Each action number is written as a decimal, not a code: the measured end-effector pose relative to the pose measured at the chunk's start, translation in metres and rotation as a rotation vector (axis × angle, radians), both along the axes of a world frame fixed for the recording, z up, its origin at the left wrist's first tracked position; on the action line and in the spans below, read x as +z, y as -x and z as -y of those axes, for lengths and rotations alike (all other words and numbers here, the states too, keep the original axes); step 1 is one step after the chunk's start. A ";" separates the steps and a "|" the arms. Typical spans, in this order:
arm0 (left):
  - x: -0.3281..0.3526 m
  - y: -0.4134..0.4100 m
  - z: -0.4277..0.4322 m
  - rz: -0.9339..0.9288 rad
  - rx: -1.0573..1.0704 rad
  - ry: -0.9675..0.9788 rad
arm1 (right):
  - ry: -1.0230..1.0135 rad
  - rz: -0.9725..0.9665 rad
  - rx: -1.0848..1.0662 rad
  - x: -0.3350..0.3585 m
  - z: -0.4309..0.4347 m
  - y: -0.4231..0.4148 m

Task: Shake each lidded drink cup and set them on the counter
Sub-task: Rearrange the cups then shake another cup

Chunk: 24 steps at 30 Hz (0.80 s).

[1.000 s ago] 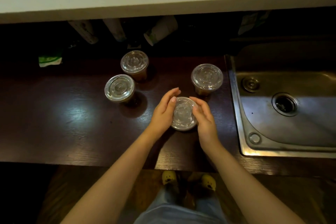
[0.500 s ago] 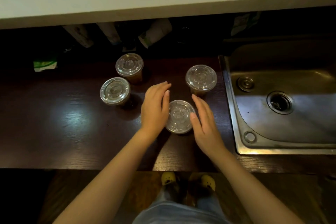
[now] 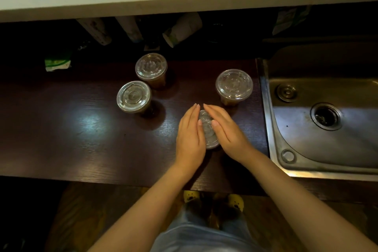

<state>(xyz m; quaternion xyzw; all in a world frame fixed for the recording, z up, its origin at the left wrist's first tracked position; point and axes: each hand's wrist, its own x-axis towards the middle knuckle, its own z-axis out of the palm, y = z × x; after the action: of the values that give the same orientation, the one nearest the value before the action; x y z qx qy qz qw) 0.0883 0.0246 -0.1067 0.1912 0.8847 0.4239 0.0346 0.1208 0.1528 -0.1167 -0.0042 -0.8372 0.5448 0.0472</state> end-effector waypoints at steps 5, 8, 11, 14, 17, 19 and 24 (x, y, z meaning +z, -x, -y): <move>0.003 0.003 0.001 0.021 -0.030 -0.021 | 0.042 -0.028 0.000 0.002 0.002 0.000; 0.008 0.013 0.005 0.077 -0.094 -0.074 | 0.089 -0.012 -0.032 0.005 0.007 -0.005; 0.012 0.027 0.005 0.148 -0.141 -0.070 | 0.181 0.040 -0.092 0.004 0.018 -0.013; 0.013 0.034 0.004 0.106 -0.194 0.044 | 0.273 0.103 -0.128 0.004 0.025 -0.022; 0.015 0.038 0.004 0.066 -0.234 0.139 | 0.488 0.129 -0.093 0.001 0.022 -0.031; 0.017 0.041 0.003 0.051 -0.259 0.182 | 0.586 0.173 -0.016 -0.007 0.014 -0.039; 0.030 0.035 -0.004 -0.034 -0.212 0.310 | 0.379 0.240 0.091 -0.021 -0.002 -0.034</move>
<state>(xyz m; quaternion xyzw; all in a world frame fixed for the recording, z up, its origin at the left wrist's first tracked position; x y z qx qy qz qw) 0.0535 0.0288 -0.0771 0.2828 0.9148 0.2732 0.0928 0.1553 0.1553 -0.1376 -0.0401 -0.7189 0.6894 -0.0788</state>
